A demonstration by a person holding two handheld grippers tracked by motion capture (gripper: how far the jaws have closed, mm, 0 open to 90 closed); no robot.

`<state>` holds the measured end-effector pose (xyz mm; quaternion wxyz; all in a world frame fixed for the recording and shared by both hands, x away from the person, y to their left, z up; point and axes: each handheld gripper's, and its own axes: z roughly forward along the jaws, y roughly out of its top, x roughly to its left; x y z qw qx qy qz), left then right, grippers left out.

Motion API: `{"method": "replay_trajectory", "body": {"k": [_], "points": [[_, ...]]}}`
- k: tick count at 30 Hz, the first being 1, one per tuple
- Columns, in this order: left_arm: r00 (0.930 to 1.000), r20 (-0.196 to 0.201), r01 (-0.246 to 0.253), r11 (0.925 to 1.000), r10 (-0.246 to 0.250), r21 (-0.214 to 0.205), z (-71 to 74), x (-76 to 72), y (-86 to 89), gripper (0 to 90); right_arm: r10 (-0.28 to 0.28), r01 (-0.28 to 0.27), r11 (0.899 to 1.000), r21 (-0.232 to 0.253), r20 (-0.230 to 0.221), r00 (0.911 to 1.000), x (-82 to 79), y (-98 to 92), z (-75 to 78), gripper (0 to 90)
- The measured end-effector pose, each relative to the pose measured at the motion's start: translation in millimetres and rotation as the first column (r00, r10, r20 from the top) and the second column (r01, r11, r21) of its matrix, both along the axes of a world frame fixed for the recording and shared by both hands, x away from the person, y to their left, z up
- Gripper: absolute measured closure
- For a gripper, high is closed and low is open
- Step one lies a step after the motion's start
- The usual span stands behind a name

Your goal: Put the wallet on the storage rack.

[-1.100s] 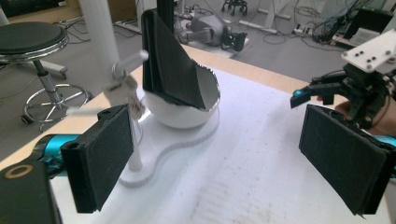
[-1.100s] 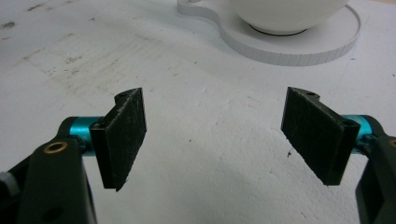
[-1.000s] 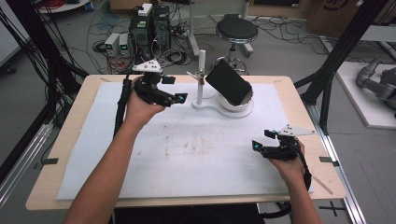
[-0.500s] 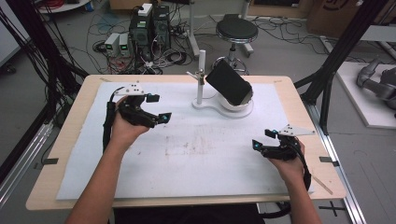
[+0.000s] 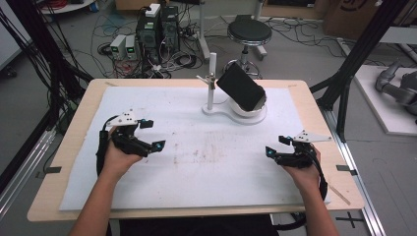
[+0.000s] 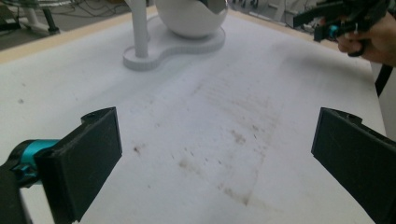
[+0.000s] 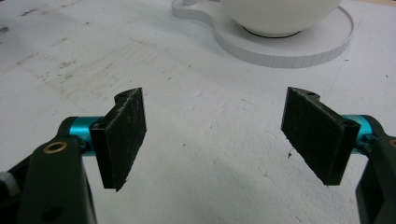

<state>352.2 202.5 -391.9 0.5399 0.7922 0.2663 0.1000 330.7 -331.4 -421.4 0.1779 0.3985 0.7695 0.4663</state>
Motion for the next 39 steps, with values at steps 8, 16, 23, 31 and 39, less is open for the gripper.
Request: {"method": "replay_trajectory", "body": {"k": [8, 16, 23, 31, 39], "points": [[1.0000, -0.006, 0.006, 0.9999, -0.006, 0.012, -23.6, -12.0, 1.0, 1.7, 0.003, -0.003, 1.000, -0.002, -0.002, 1.0000, 0.3, 1.3, -0.5, 22.8], [1.0000, 0.005, -0.008, 1.0000, 0.008, 0.005, -25.1, -13.8, 3.5, 1.7, 0.004, -0.004, 1.000, -0.005, -0.007, 1.0000, 1.3, 2.0, -1.2, 22.8], [0.9999, 0.001, -0.017, 0.9998, 0.017, 0.005, -26.5, -12.9, 4.9, 1.7, 0.003, -0.003, 1.000, -0.007, -0.007, 1.0000, 2.1, 1.6, -1.7, 22.8], [0.9997, -0.005, -0.022, 0.9997, 0.022, -0.001, -27.0, -11.9, 5.7, 1.7, 0.007, -0.007, 1.000, -0.019, -0.011, 0.9999, 2.0, 3.4, -2.2, 22.8], [0.9992, -0.009, -0.038, 0.9992, 0.038, 0.009, -27.7, -11.0, 5.2, 1.7, -0.012, 0.012, 1.000, -0.014, -0.009, 0.9999, 2.0, 1.8, -1.4, 22.8]]}}
